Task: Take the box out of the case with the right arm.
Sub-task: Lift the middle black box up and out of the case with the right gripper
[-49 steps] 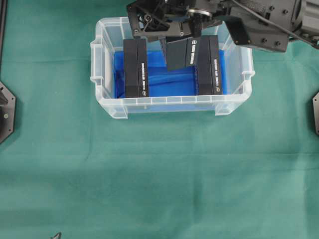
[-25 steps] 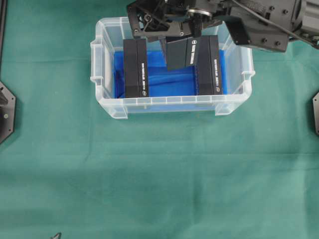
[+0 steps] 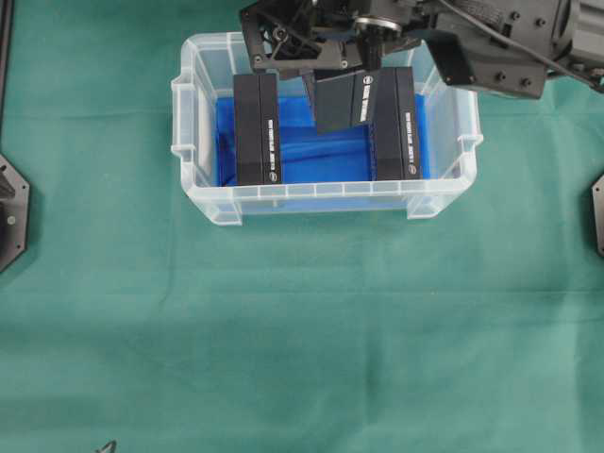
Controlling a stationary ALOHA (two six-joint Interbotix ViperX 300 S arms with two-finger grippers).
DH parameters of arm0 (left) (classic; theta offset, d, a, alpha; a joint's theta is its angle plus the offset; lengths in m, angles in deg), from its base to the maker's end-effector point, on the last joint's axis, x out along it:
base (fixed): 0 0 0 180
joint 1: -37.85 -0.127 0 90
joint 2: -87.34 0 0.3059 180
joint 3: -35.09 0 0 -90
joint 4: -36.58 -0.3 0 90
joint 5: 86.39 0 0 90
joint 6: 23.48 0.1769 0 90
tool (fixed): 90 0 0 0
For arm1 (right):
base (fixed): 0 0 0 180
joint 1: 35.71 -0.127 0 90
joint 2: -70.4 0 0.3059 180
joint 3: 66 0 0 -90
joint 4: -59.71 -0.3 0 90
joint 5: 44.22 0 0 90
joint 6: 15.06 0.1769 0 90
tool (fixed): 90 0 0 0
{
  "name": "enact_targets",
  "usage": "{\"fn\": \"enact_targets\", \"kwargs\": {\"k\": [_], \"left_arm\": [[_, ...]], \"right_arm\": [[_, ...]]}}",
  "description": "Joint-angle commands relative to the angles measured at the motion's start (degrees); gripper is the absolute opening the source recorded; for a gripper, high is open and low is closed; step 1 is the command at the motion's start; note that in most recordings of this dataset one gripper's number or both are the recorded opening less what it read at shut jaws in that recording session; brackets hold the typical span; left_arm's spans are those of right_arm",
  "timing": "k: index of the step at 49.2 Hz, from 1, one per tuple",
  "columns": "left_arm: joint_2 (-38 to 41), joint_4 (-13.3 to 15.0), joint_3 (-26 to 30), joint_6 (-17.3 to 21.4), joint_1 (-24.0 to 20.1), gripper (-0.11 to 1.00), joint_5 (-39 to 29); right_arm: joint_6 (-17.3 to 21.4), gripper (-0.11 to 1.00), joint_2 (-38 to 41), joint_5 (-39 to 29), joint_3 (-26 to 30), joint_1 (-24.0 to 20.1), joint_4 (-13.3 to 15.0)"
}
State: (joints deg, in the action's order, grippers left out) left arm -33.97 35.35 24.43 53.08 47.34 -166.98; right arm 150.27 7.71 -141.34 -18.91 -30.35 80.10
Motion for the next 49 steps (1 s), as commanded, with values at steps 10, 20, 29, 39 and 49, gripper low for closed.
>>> {"fn": "enact_targets", "kwargs": {"k": [10,20,29,39,49], "left_arm": [[-0.1,-0.1,1.4,0.1,0.3,0.00,0.2],[-0.1,-0.1,1.4,0.1,0.3,0.00,0.2],[0.0,-0.1,1.4,0.0,0.3,0.00,0.2],[0.1,0.0,1.4,0.0,0.3,0.00,0.2],[0.1,-0.1,1.3,0.0,0.3,0.00,0.2]], "right_arm": [[0.1,0.67,-3.0,-0.1,1.6,-0.1,0.4],[0.1,0.67,-3.0,-0.2,1.6,-0.2,0.4],[0.1,0.67,-3.0,-0.2,1.6,-0.1,0.4],[0.1,0.67,-3.0,-0.1,1.6,-0.1,0.4],[0.8,0.67,-3.0,-0.2,1.6,-0.1,0.4]]}}
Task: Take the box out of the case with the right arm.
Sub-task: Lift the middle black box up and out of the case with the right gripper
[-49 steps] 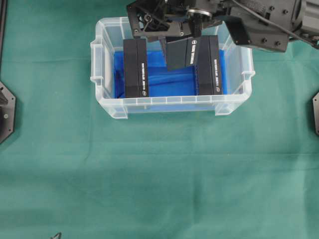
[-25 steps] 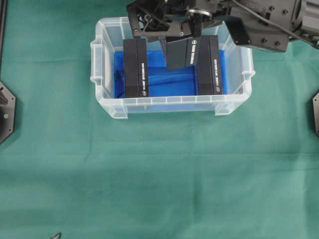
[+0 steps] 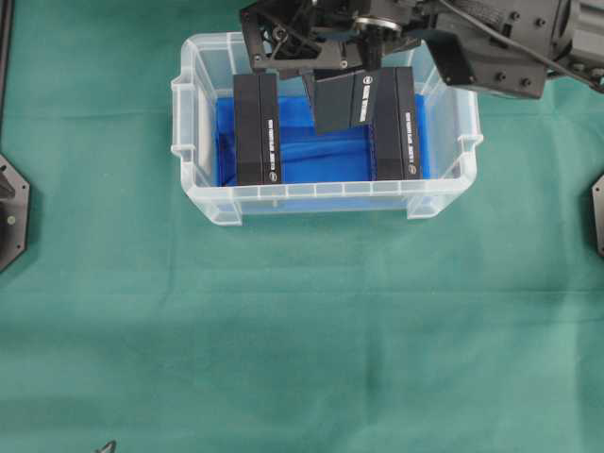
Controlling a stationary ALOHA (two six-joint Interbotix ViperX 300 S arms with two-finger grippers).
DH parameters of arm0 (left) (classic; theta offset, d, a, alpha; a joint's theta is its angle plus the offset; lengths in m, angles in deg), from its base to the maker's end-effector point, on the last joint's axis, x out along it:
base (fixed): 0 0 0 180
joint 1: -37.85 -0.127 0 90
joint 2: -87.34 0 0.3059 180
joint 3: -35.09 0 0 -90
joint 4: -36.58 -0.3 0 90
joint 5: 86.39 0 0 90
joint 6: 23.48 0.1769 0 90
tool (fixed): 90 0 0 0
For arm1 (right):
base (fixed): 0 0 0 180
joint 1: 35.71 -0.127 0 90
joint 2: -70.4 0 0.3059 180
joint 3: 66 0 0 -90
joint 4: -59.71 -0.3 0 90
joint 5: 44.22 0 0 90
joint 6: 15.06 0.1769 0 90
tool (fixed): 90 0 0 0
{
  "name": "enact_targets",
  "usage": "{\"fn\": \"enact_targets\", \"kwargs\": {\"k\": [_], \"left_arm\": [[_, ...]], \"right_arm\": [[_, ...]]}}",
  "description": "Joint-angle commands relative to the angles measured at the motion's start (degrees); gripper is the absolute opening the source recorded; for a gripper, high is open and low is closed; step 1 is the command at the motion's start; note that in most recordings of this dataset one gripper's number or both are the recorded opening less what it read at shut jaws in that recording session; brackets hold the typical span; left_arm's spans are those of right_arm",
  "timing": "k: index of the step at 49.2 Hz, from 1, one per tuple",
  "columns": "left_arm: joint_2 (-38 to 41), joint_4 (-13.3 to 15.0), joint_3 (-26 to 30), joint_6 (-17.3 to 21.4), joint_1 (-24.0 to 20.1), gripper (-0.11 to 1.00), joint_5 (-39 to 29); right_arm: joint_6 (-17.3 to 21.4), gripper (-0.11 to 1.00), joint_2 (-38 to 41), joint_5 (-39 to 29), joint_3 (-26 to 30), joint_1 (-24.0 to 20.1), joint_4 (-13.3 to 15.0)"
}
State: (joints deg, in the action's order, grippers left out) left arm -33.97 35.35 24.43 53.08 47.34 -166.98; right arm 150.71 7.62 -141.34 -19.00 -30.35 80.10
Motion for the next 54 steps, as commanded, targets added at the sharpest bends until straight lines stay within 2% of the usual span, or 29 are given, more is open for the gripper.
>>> {"fn": "enact_targets", "kwargs": {"k": [1,11,17,24,38,54], "left_arm": [[0.1,-0.1,1.2,0.0,0.2,0.00,0.3],[0.1,0.0,1.1,-0.1,0.3,0.00,0.2],[0.1,0.0,1.1,-0.1,0.3,0.00,0.2],[0.0,0.0,1.1,0.0,0.3,0.00,0.2],[-0.4,-0.3,1.0,0.1,0.3,0.00,0.1],[-0.6,-0.3,0.9,0.2,0.3,0.00,0.0]], "right_arm": [[0.5,0.67,-2.9,-0.2,1.7,-0.2,0.3],[2.1,0.67,-2.9,-1.8,1.7,-2.6,0.2],[5.0,0.67,-2.9,-2.4,1.7,-6.2,0.3],[9.2,0.67,-2.7,-4.0,1.6,-11.0,0.4],[21.2,0.67,-2.4,-6.9,1.7,-20.9,0.4],[28.6,0.67,-2.2,-8.1,1.6,-25.2,0.4]]}}
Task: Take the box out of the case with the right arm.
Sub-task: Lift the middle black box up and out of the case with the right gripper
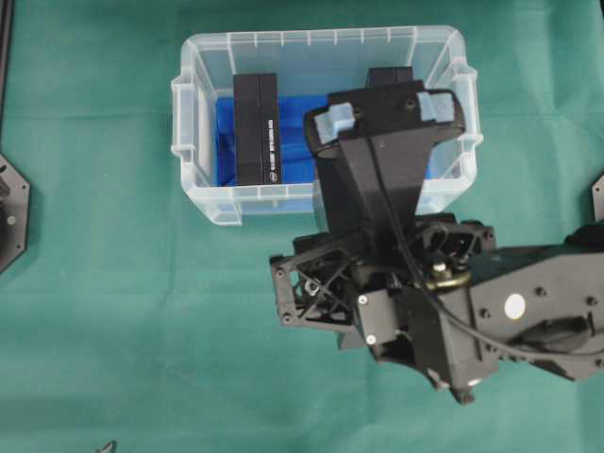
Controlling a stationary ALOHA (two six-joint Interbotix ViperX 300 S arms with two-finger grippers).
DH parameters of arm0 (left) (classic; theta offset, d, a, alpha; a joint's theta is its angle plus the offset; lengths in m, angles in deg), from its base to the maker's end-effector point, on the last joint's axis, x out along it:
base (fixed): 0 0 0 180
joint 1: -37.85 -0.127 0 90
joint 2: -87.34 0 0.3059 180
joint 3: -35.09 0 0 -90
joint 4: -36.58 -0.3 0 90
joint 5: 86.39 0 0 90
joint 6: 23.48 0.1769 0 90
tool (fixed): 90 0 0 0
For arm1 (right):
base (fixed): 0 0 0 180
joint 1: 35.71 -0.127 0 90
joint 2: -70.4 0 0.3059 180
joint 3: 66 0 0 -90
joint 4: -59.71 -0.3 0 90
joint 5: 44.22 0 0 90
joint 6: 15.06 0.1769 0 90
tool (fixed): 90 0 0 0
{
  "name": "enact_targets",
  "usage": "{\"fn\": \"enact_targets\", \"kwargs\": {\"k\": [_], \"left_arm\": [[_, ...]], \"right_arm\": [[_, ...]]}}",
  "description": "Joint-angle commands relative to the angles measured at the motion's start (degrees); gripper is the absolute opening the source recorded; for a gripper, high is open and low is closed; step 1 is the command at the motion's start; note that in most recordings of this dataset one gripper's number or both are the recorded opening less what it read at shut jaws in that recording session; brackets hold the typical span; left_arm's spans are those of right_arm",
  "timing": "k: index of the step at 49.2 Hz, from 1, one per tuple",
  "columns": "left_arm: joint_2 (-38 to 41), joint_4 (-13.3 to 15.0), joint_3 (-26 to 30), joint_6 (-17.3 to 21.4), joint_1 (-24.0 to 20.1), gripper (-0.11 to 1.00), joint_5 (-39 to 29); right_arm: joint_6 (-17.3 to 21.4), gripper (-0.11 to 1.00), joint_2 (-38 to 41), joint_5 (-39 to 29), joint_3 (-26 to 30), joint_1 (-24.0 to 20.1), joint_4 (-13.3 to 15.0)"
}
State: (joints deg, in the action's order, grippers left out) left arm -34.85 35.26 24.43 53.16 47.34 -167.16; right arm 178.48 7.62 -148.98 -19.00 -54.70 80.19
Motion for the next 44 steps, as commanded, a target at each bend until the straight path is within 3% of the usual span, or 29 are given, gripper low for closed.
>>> {"fn": "enact_targets", "kwargs": {"k": [1,44], "left_arm": [[0.3,-0.3,0.9,0.1,0.3,0.00,0.2],[0.5,-0.2,0.9,-0.1,0.3,0.00,0.2]], "right_arm": [[1.1,0.67,-2.2,-0.5,1.7,-0.9,0.4],[3.4,0.67,1.4,-0.5,0.3,-0.4,0.4]]}}
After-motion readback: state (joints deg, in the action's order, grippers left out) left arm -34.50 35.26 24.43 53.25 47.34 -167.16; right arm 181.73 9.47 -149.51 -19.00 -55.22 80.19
